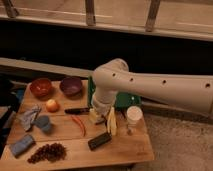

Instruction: Wipe purple bowl with eraser

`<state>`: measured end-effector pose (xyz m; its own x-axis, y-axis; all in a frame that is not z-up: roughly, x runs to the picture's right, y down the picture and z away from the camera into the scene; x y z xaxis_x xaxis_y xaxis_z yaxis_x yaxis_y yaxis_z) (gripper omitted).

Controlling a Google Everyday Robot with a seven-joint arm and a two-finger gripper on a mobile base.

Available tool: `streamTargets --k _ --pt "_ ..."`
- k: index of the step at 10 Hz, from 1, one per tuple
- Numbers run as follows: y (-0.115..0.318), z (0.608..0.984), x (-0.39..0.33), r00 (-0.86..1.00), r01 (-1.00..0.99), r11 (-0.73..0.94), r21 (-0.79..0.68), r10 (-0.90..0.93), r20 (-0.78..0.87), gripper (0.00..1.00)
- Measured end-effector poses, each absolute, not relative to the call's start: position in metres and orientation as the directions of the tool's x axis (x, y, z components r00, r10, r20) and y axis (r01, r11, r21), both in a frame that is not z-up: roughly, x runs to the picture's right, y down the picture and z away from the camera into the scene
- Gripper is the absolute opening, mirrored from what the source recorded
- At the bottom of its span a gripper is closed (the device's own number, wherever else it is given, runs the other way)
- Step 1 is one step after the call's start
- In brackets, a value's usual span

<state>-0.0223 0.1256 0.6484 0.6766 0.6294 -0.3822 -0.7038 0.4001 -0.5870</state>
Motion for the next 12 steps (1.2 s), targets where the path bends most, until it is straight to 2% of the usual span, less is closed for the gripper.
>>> streamTargets --k 5,8,10,11,12 --pt "0.128 0.652 -0.023 0.683 -0.703 0.412 -0.580 0.619 -0.388 0.54" --pt "0.150 0.681 -0.047 0.742 -0.638 0.429 -0.640 0.564 -0.362 0.54" --pt "0.156 0.689 -0.063 0.782 -0.592 0.456 -0.665 0.526 -0.335 0.47" --pt "0.159 0.690 -0.067 0.798 -0.570 0.467 -0.675 0.509 -0.322 0.47" --pt "0.161 0.689 -0.071 0.814 -0.548 0.480 -0.685 0.495 -0.305 0.52"
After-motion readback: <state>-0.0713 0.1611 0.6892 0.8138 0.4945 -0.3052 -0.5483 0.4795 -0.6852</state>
